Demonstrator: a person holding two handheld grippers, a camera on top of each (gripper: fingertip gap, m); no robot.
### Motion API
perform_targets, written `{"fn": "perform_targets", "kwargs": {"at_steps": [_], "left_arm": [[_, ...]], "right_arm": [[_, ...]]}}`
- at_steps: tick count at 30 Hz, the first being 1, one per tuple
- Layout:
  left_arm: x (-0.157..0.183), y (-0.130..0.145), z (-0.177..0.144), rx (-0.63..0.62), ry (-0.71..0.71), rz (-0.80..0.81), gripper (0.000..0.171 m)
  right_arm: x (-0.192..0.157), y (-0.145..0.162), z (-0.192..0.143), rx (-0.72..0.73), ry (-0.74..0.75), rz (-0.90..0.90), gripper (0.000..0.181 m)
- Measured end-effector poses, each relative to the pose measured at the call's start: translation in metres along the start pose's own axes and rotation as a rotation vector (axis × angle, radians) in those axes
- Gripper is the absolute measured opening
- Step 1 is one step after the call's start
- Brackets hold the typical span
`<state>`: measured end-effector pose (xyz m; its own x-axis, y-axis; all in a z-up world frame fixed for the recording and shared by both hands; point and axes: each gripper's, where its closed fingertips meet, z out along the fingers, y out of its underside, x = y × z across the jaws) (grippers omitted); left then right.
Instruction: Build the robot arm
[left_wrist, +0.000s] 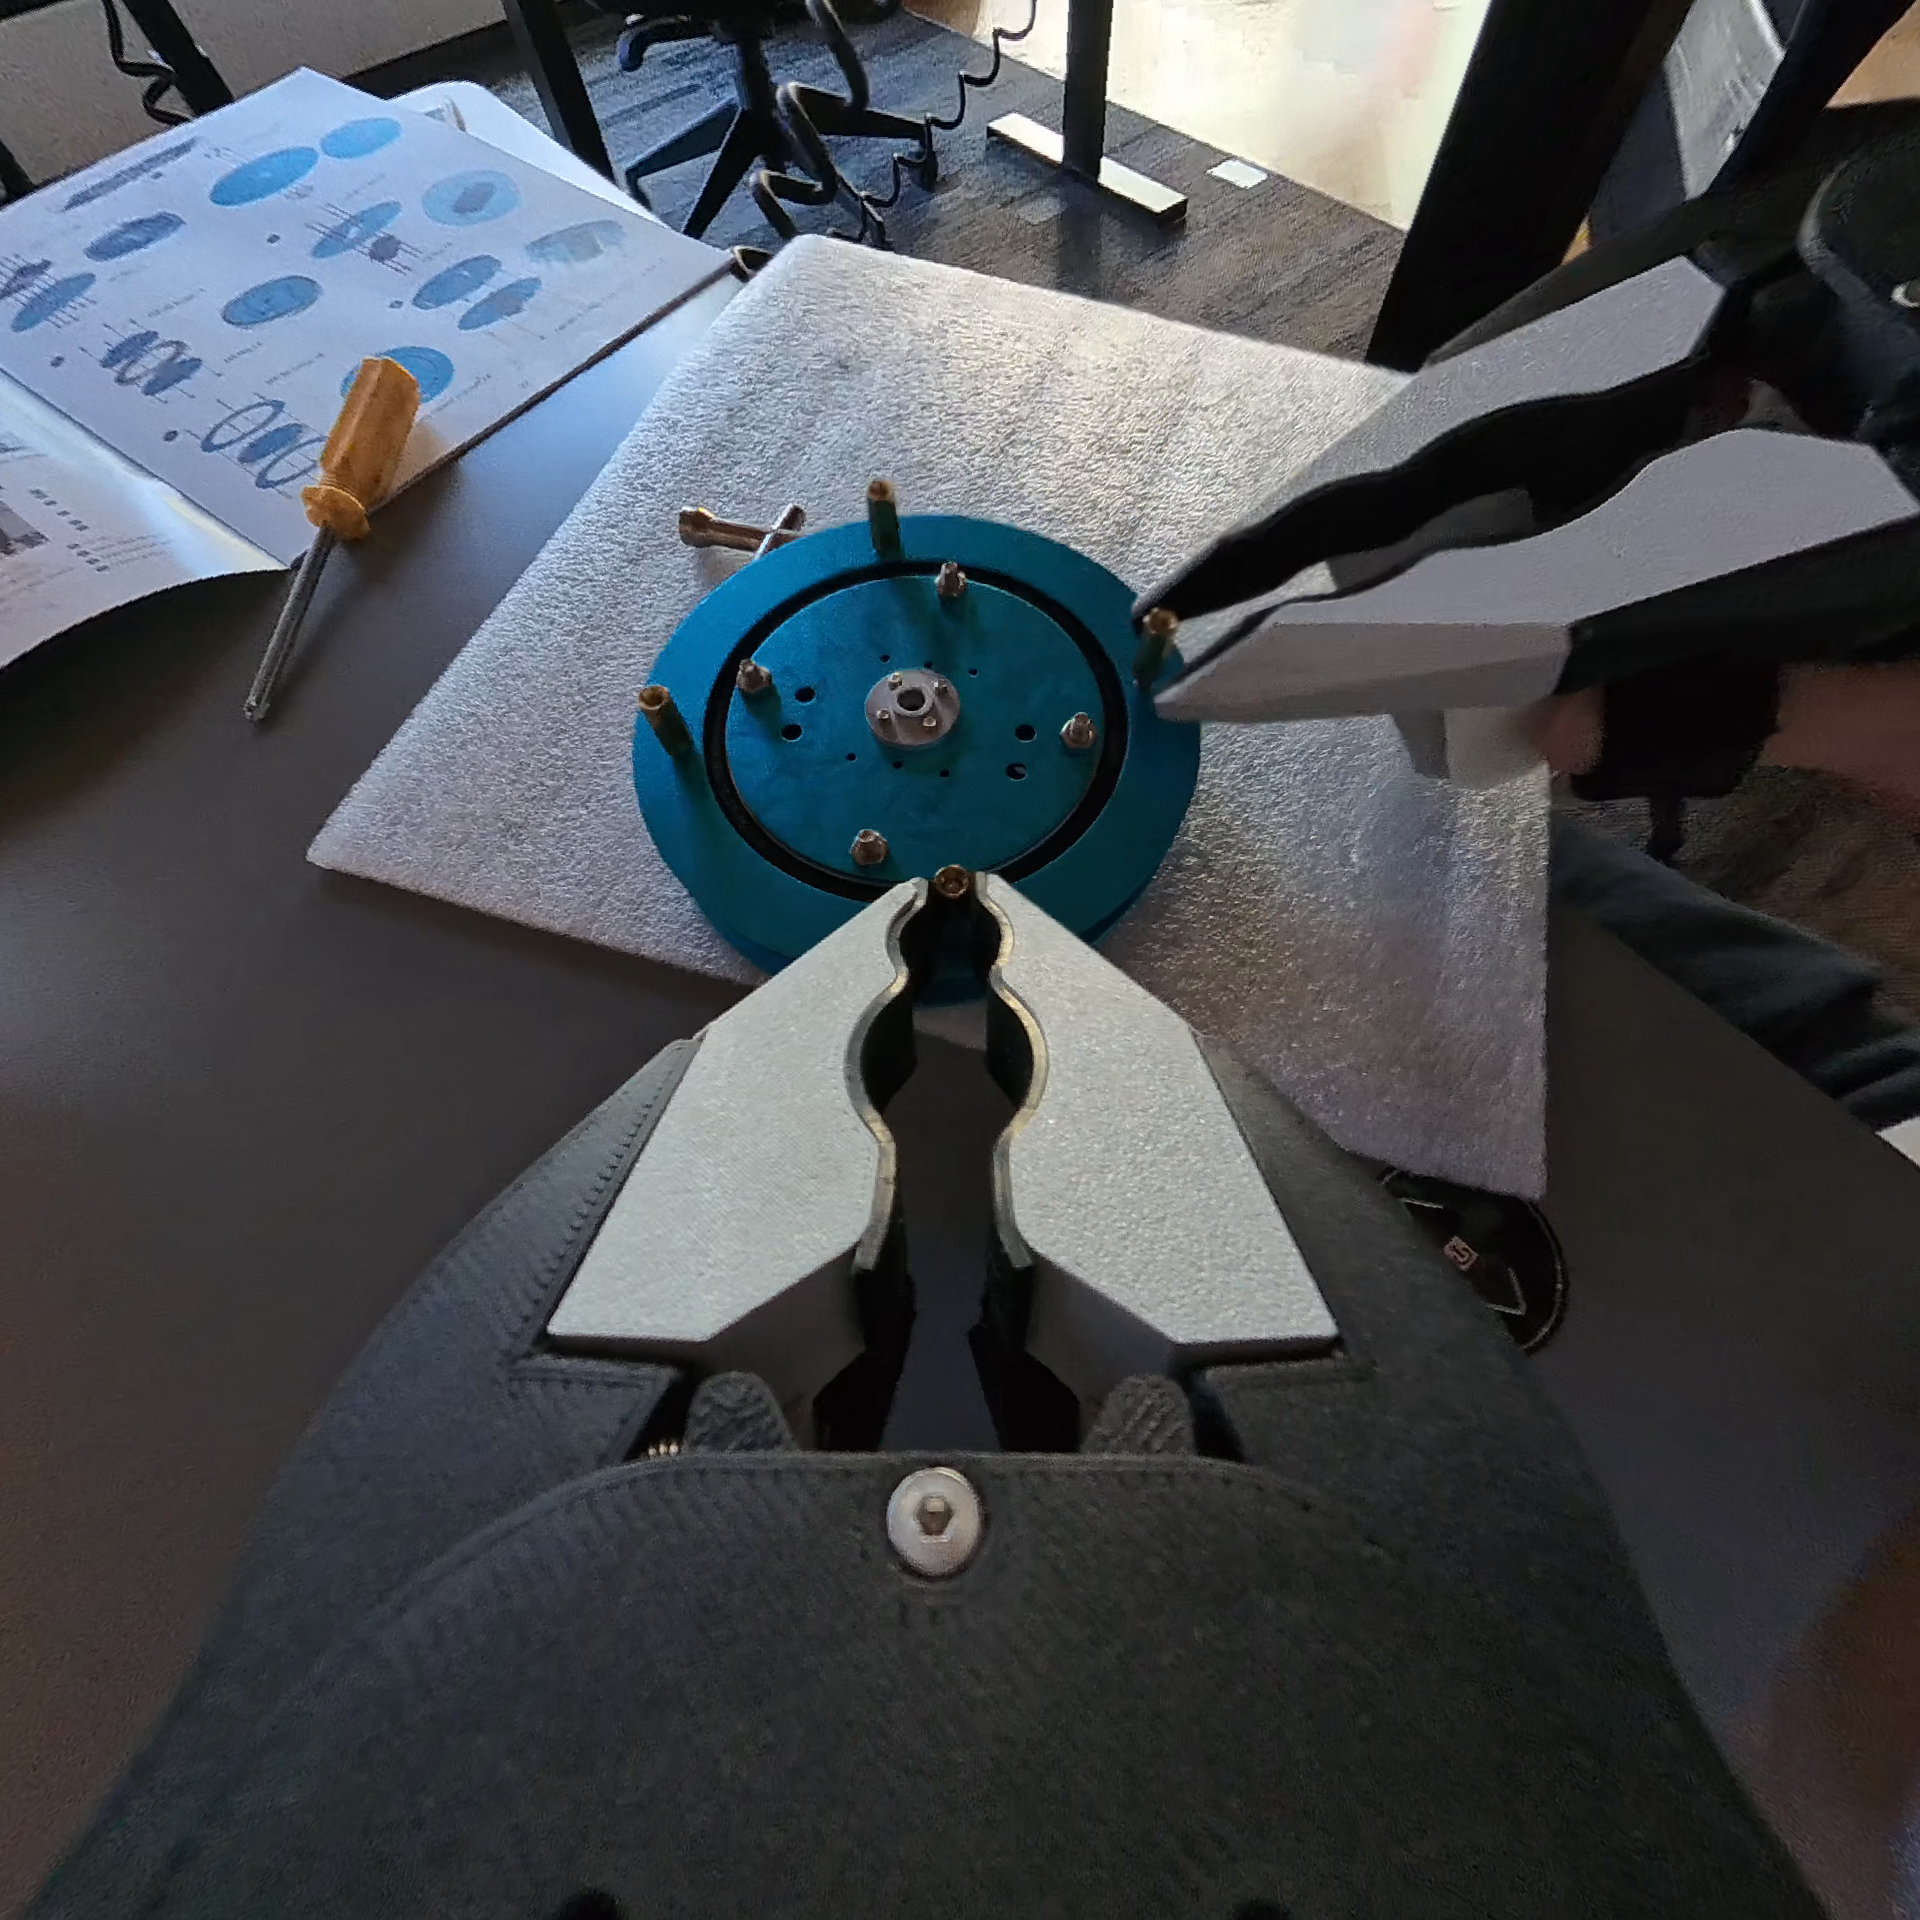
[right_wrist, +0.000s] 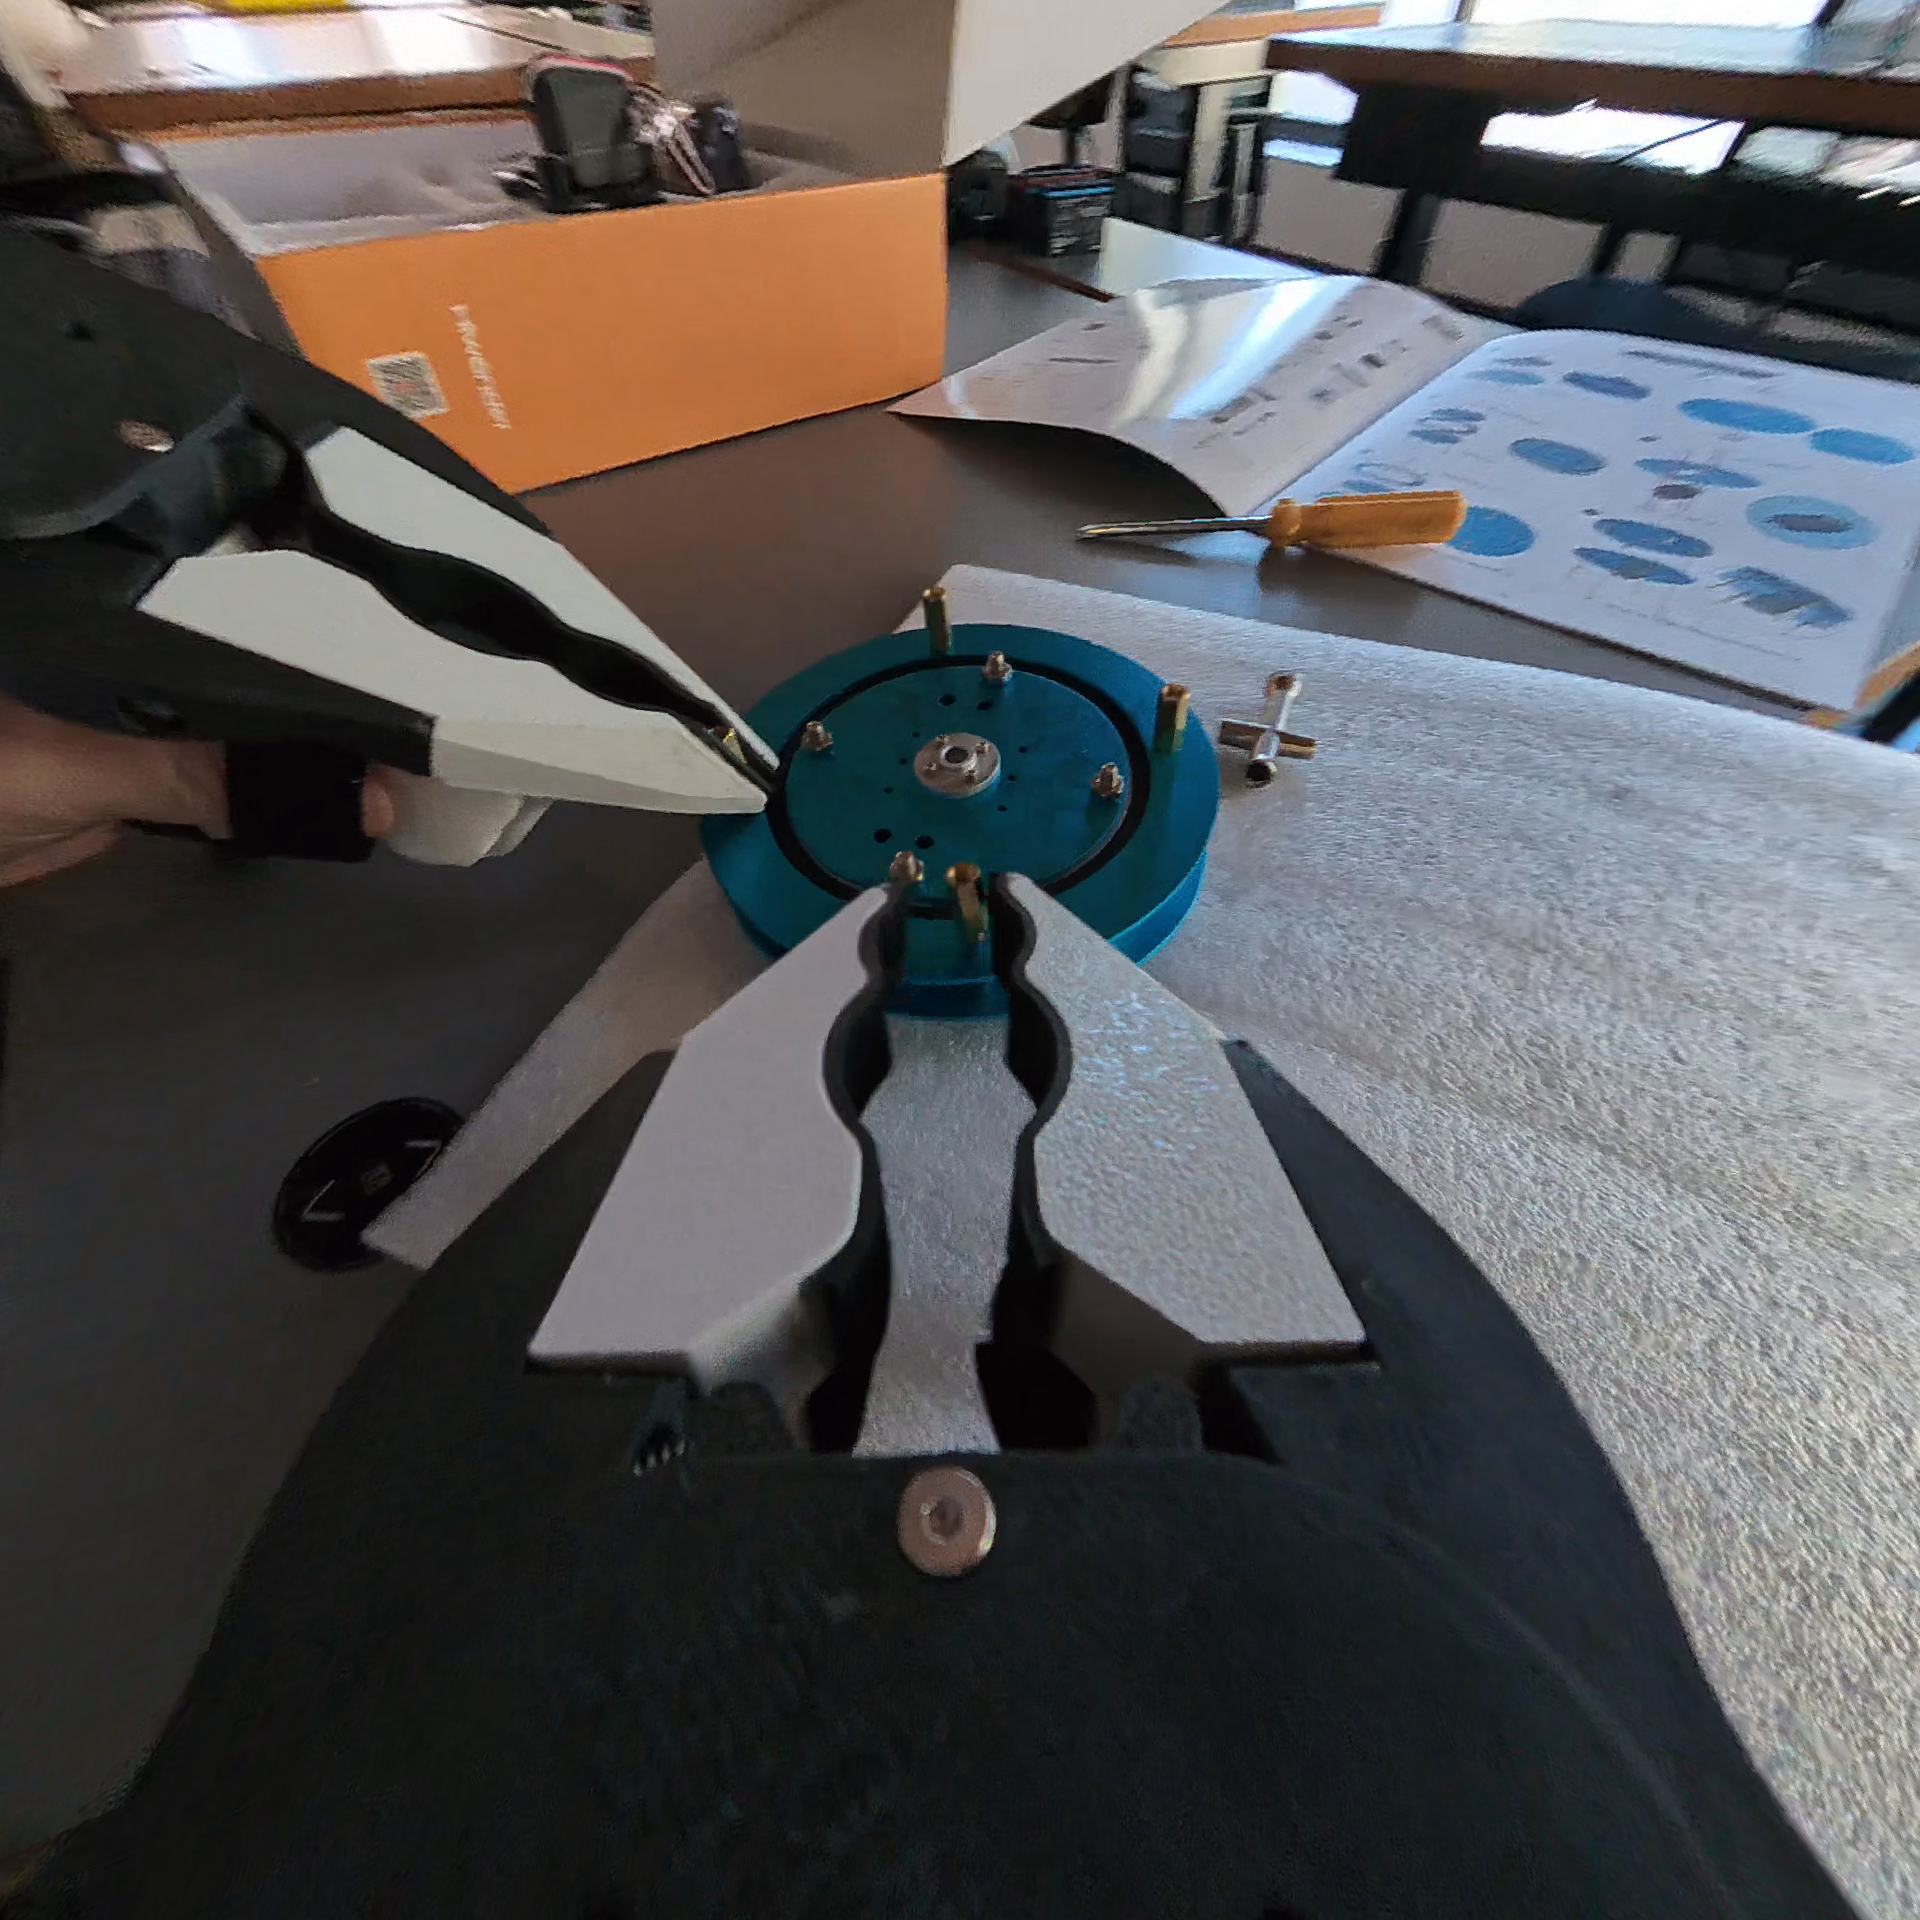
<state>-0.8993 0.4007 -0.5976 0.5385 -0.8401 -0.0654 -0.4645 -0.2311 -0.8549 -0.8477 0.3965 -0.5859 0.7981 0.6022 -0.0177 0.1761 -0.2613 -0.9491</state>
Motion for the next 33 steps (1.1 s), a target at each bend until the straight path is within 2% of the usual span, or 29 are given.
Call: {"fn": "perform_targets", "kwargs": {"at_steps": [2,4,8,11,14,16,19,27,30,33], "left_arm": [[0.003,-0.001,-0.001,0.009,0.049,-0.027,0.016],[0.003,-0.005,-0.005,0.017,0.070,-0.054,0.023],[0.016,-0.029,-0.006,0.040,0.112,-0.019,0.022],[0.032,-0.038,0.012,-0.035,0.159,0.023,0.027],[0.039,-0.038,0.033,-0.111,0.153,0.088,0.024],[0.040,-0.035,0.041,-0.139,0.136,0.134,0.005],[0.040,-0.037,0.044,-0.132,0.131,0.148,0.005],[0.030,-0.054,0.036,-0.063,0.241,-0.057,0.005],[0.026,-0.056,0.032,-0.046,0.277,-0.109,0.005],[0.022,-0.059,0.028,-0.031,0.291,-0.125,0.004]], "right_arm": [[0.006,0.002,-0.006,0.002,-0.048,0.038,0.038],[0.011,0.008,-0.015,-0.012,-0.087,0.078,0.038],[0.012,0.018,-0.023,-0.012,-0.169,0.249,0.036],[0.010,0.024,-0.018,-0.026,-0.218,0.335,0.034],[0.008,0.029,-0.015,-0.054,-0.240,0.325,0.033],[0.008,0.030,-0.015,-0.060,-0.247,0.306,0.032],[0.008,0.032,-0.016,-0.069,-0.259,0.287,0.031],[0.010,0.029,-0.015,-0.076,-0.307,0.339,0.028],[0.007,0.023,-0.014,-0.079,-0.357,0.362,0.033],[0.006,0.018,-0.012,-0.078,-0.366,0.197,0.037]]}}
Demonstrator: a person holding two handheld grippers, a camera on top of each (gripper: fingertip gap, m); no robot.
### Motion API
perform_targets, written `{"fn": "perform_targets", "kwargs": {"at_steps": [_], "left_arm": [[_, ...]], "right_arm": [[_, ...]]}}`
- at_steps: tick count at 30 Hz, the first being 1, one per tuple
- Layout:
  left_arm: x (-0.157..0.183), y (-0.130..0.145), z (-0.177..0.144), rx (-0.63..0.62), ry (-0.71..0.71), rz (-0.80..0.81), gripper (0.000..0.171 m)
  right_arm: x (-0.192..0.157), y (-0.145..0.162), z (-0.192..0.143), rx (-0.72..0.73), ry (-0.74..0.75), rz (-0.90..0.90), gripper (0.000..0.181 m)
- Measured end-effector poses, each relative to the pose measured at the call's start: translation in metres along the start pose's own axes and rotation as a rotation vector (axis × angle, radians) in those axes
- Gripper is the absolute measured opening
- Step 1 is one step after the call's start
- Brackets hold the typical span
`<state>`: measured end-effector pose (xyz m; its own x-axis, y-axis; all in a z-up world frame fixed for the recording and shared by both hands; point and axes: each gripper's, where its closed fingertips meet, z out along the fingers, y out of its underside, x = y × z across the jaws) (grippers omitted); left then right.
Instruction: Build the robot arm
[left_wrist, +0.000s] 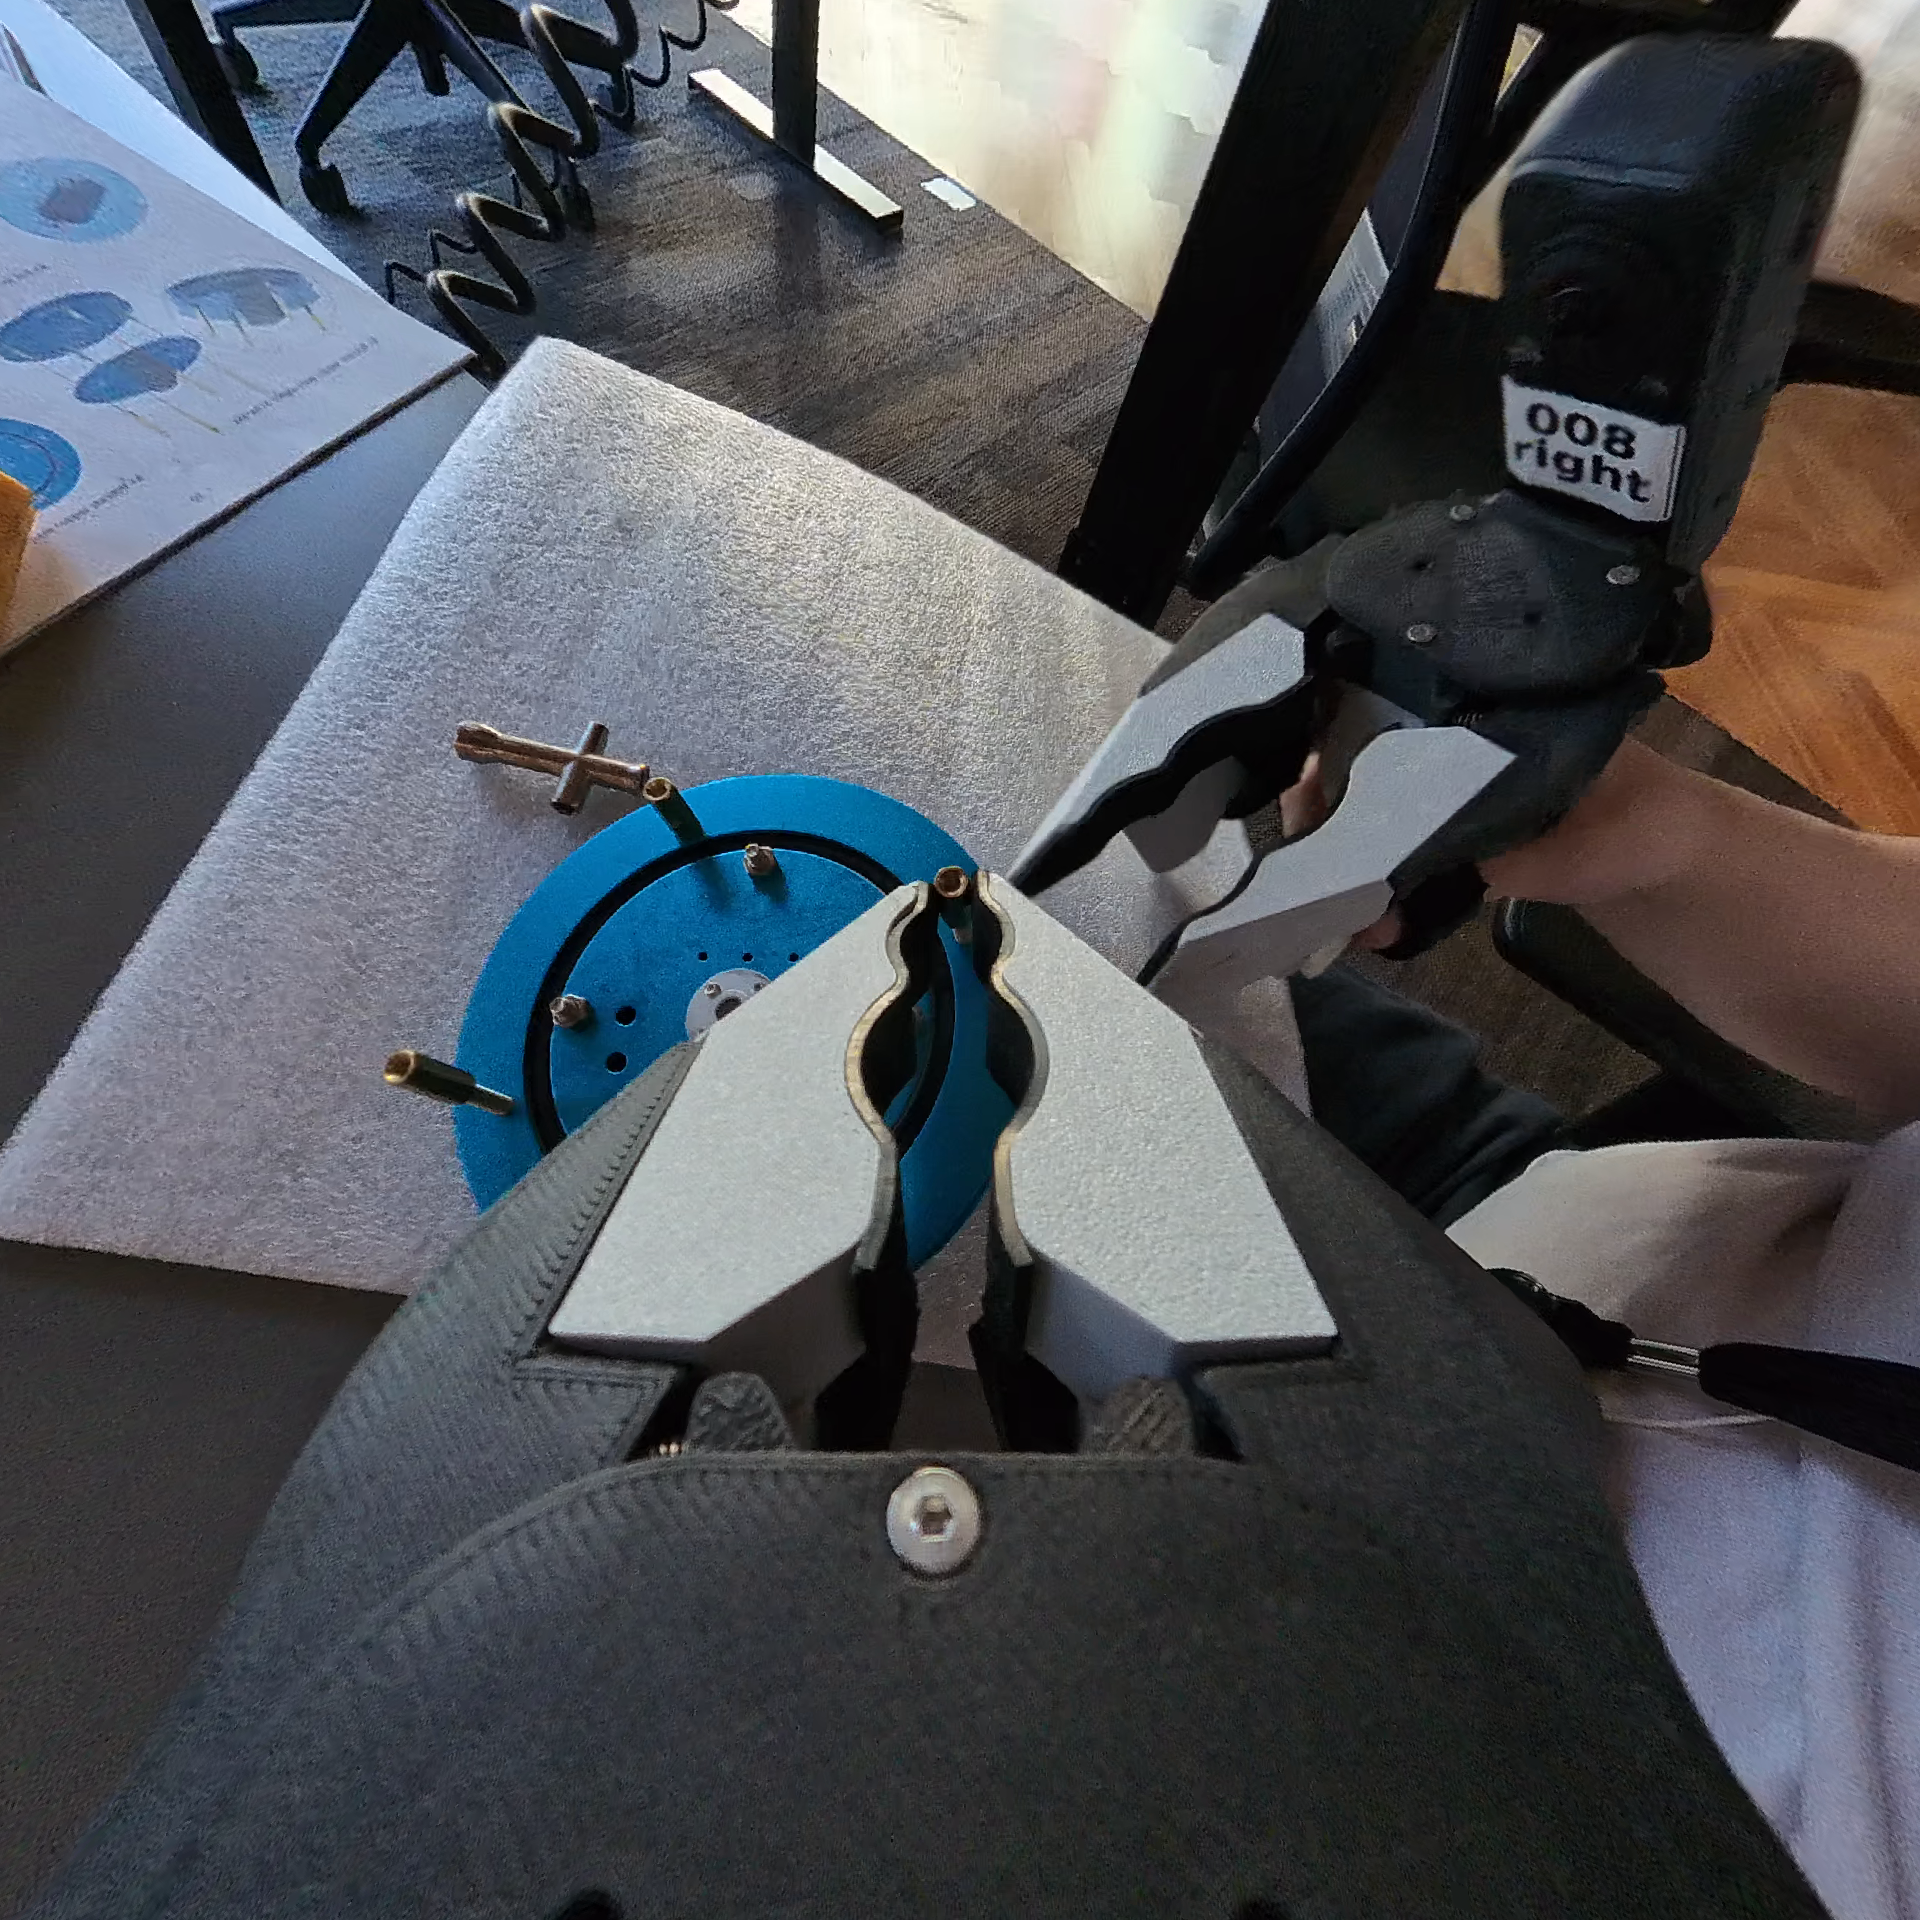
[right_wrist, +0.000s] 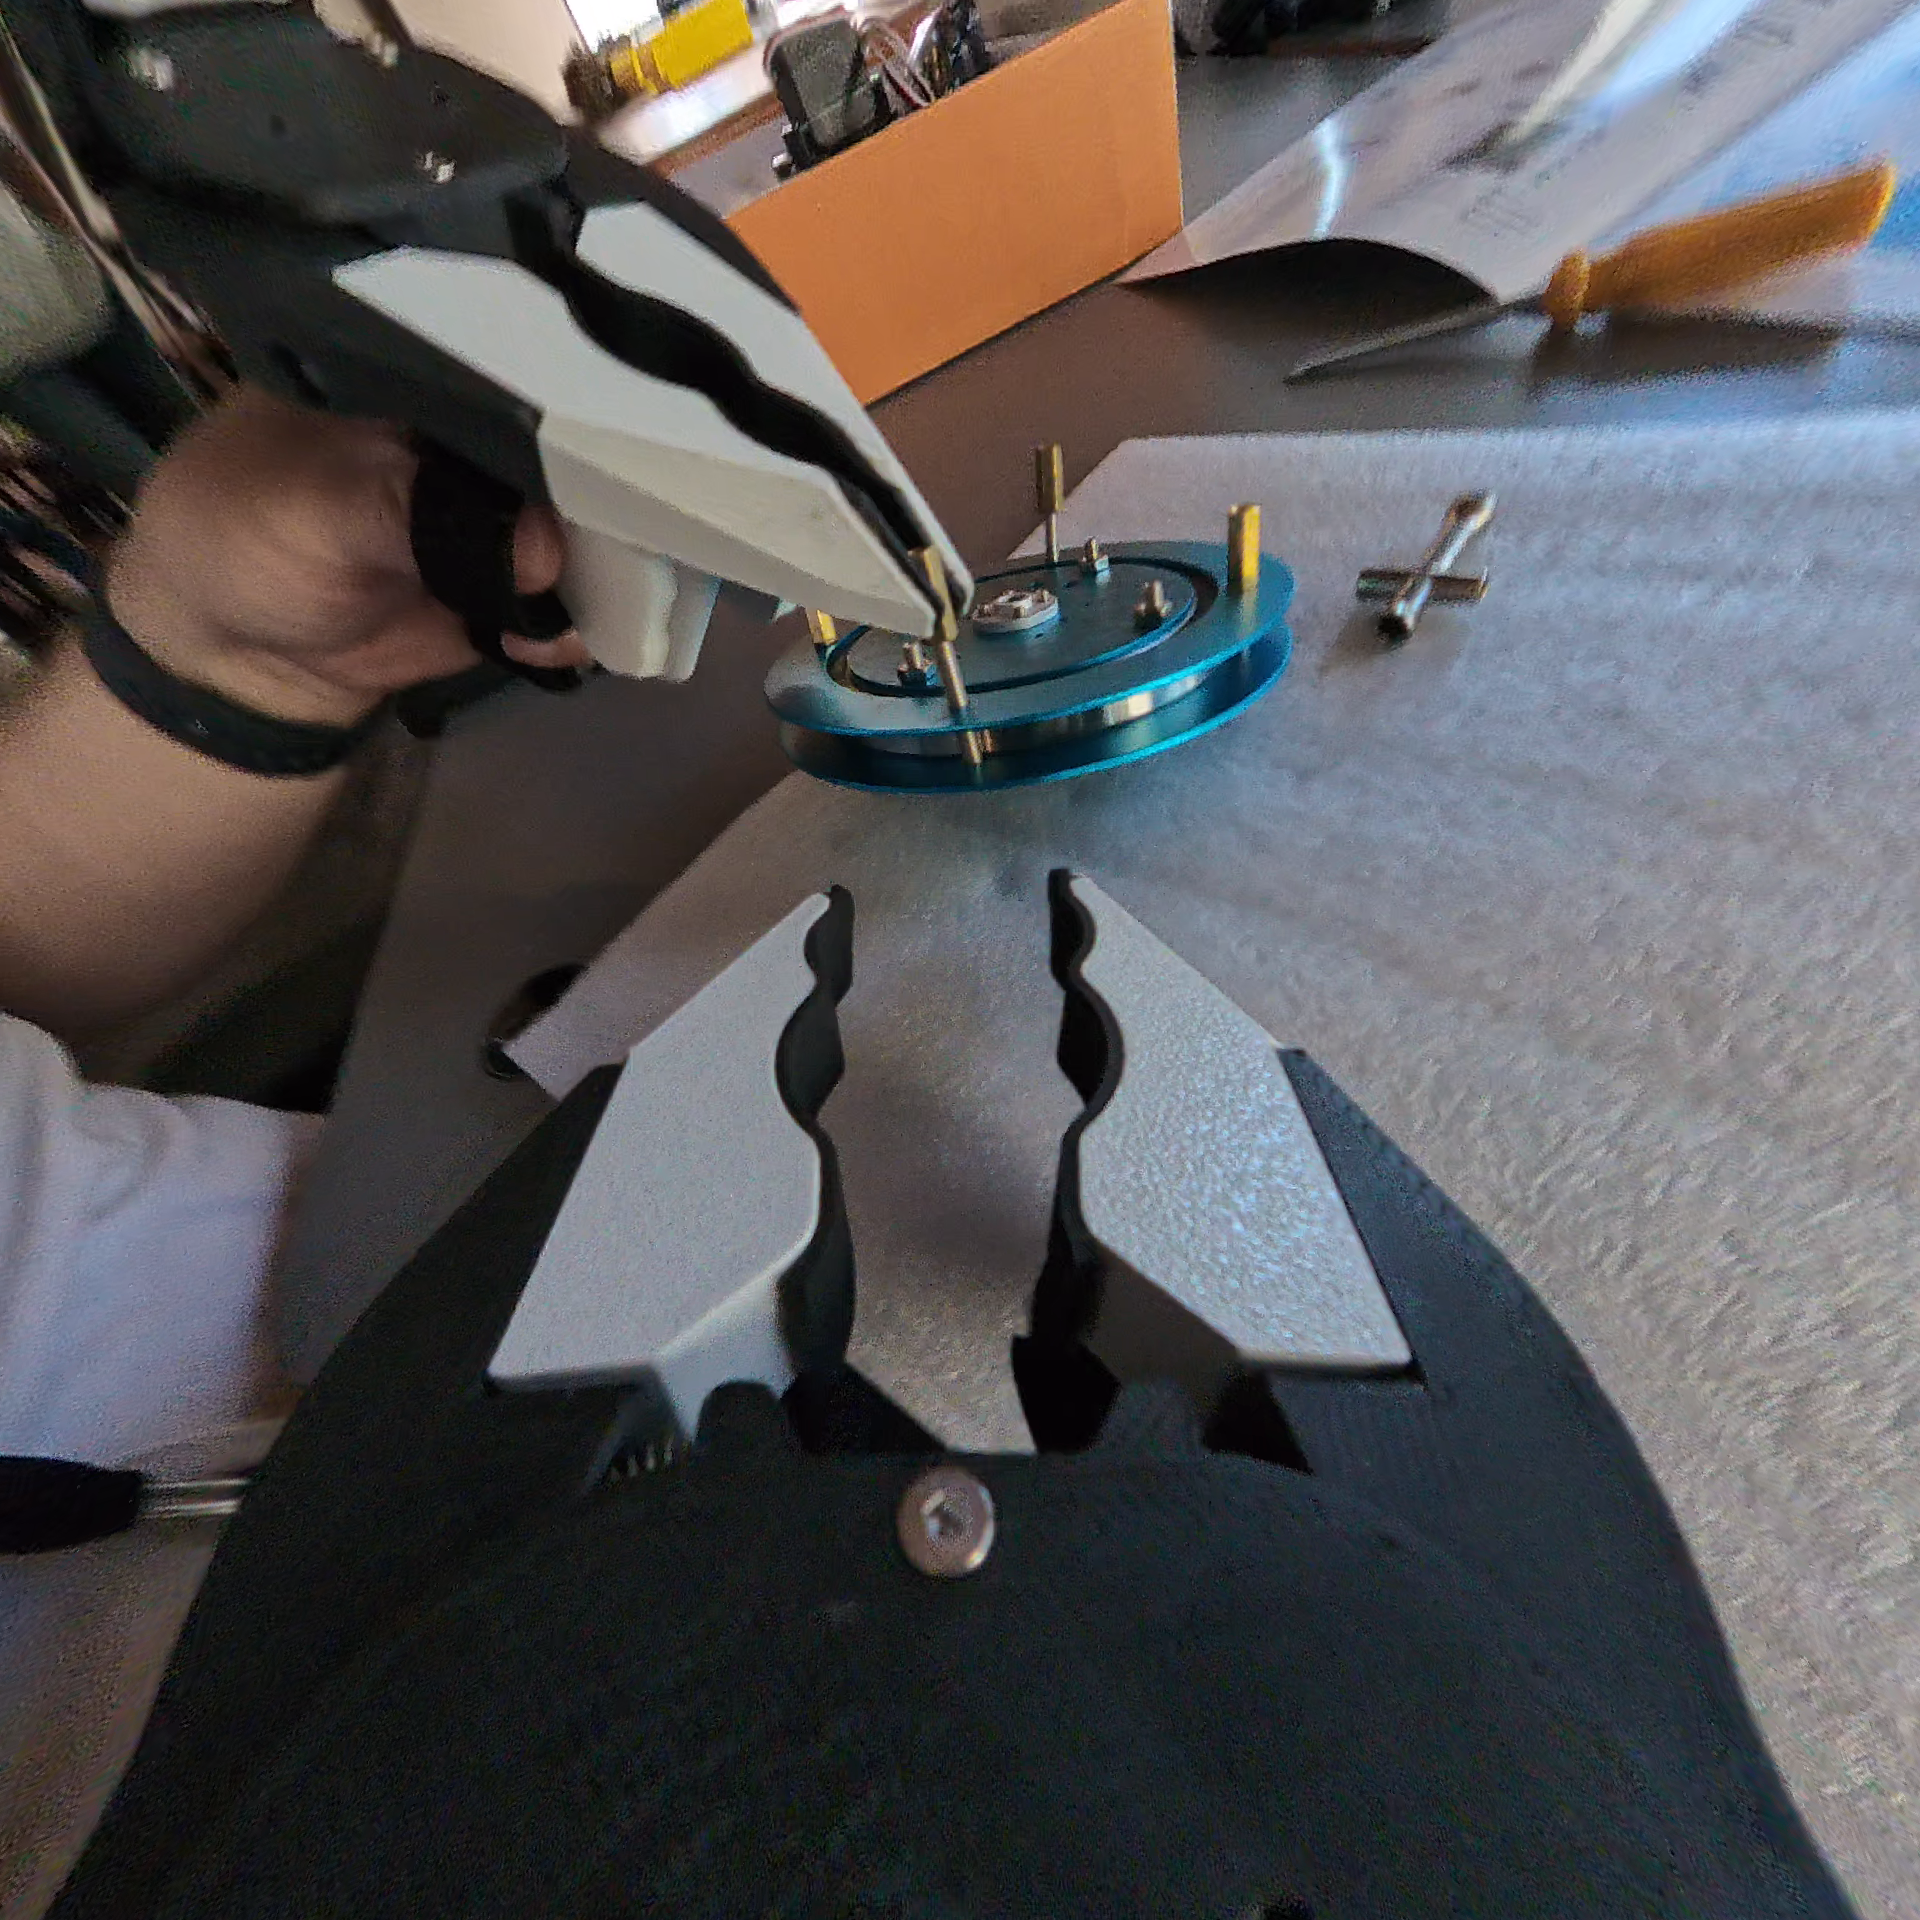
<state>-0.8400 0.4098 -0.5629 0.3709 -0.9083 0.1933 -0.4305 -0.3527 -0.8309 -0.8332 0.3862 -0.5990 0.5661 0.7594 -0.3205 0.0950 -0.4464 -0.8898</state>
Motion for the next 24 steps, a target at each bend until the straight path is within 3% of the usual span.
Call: {"fn": "perform_targets", "kwargs": {"at_steps": [2,6,9,15,19,24], "left_arm": [[-0.002,-0.002,-0.002,0.001,0.014,-0.009,0.004],[-0.003,-0.003,-0.003,-0.016,0.058,-0.042,0.005],[-0.003,-0.003,-0.003,-0.004,0.075,-0.059,0.004],[0.002,0.006,-0.004,-0.002,0.067,-0.026,0.005],[-0.006,0.002,-0.034,0.122,0.031,-0.072,0.013],[-0.047,0.020,-0.078,0.197,-0.114,-0.121,0.014]], "right_arm": [[-0.001,-0.002,0.003,-0.035,0.017,-0.081,0.039],[-0.002,-0.008,0.007,-0.069,-0.036,0.069,0.032],[0.021,-0.010,0.003,-0.088,0.152,-0.205,0.038],[0.020,-0.004,0.003,-0.252,0.139,-0.378,0.044],[0.016,-0.016,-0.005,-0.302,0.092,-0.440,0.040],[-0.008,-0.070,0.018,-0.273,-0.090,-0.618,0.023]]}}
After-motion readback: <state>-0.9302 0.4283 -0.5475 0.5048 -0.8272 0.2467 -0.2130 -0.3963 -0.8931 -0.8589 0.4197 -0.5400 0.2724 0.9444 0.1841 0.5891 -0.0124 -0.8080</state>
